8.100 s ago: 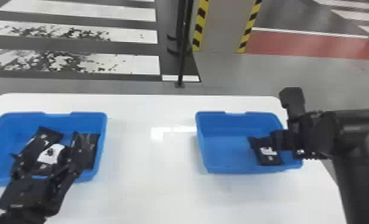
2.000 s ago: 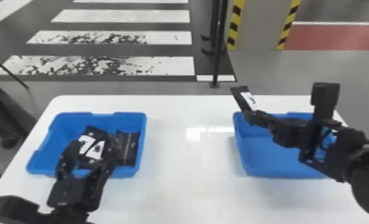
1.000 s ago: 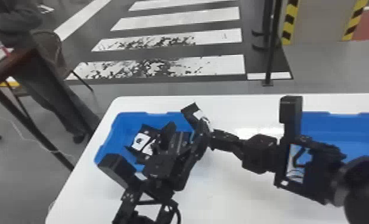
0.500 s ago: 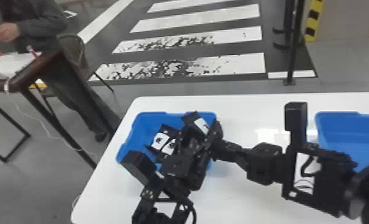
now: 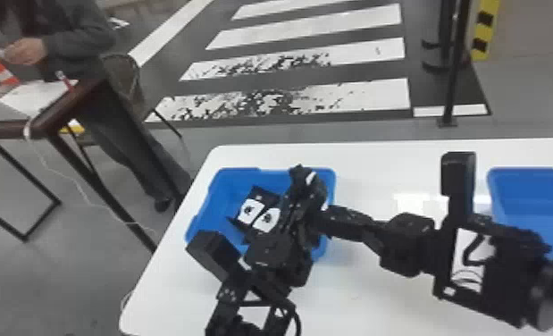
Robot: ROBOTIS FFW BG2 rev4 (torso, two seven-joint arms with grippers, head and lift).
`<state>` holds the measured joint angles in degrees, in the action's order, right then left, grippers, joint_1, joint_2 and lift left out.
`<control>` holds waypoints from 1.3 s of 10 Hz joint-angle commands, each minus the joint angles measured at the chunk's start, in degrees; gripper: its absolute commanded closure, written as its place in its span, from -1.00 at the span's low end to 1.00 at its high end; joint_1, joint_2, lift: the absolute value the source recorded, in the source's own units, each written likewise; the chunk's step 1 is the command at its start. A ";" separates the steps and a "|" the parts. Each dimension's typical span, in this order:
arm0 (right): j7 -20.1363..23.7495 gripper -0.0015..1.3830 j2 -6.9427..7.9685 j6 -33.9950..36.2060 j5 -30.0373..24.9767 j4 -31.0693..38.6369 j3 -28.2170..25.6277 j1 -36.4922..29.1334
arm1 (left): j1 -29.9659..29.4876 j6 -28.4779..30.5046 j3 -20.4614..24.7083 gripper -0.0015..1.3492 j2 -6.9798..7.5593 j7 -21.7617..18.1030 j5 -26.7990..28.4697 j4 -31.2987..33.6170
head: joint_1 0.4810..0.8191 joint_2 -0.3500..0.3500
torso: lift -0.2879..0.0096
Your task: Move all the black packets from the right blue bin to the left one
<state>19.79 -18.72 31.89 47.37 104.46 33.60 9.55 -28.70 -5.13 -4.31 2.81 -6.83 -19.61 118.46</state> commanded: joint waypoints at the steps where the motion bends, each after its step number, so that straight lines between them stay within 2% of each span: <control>1: -0.01 0.01 0.08 -1.80 0.62 -1.04 -0.01 0.02 | -0.13 -0.78 -0.03 0.80 0.00 -0.02 0.18 0.01 | 0.27 0.99 | -0.01; 2: -0.01 -0.93 0.08 -2.50 0.05 -1.04 -0.01 -0.12 | -0.13 -1.06 0.09 0.80 0.00 -0.02 0.07 0.01 | 0.27 0.98 | -0.01; 3: 0.16 -1.00 0.08 -2.36 0.05 -1.04 -0.01 0.02 | -0.13 -1.35 -0.03 0.80 0.00 -0.02 0.18 0.01 | 0.27 0.98 | -0.01; 4: 0.25 -0.78 0.08 -2.50 0.62 -1.46 -0.01 -0.12 | 0.02 -1.49 0.20 0.80 0.00 0.06 0.41 0.01 | 0.27 0.98 | -0.01; 5: 0.51 -0.45 0.08 -3.63 1.76 -2.16 -0.12 -0.40 | 0.86 -1.49 1.11 0.80 0.00 0.77 3.27 -0.13 | 0.27 0.98 | -0.01; 6: 0.60 -0.25 0.26 -4.61 2.45 -2.44 -1.72 -1.81 | 3.11 -2.19 2.83 0.80 0.00 1.91 8.41 -2.80 | 0.27 0.99 | -0.01; 8: 0.78 -0.29 0.61 -4.75 2.11 -2.30 -5.83 -3.78 | 9.44 -6.41 6.71 0.80 -0.09 3.84 17.55 -14.33 | 0.27 1.00 | -0.01; 9: 0.78 -0.29 0.70 -4.75 1.99 -2.16 -7.55 -4.34 | 11.55 -4.72 7.63 0.56 0.00 4.81 18.12 -18.41 | 0.27 1.00 | -0.01; 10: 1.04 -0.29 0.79 -4.75 1.53 -2.16 -9.03 -4.90 | 12.25 -3.03 7.97 -0.22 0.09 4.81 16.52 -19.68 | 0.27 1.00 | -0.01; 11: 1.39 -0.29 0.79 -4.89 -0.07 -1.88 -10.97 -5.75 | 12.11 -4.44 7.86 -0.86 0.18 4.72 15.72 -19.68 | 0.27 1.00 | -0.01; 12: 1.57 -0.29 0.87 -6.86 -3.04 -1.60 -13.26 -7.15 | 11.55 -9.08 6.94 -0.89 0.18 4.63 14.35 -19.68 | 0.27 0.97 | -0.01; 13: 1.57 -0.29 0.96 -11.08 -7.04 -1.18 -16.23 -9.26 | 10.56 -14.00 5.80 -0.79 0.00 4.63 13.89 -19.53 | 0.27 0.89 | -0.01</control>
<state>21.37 -17.82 23.21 42.80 103.00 19.17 1.56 -17.54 -16.12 2.12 2.94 -2.20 -5.31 98.82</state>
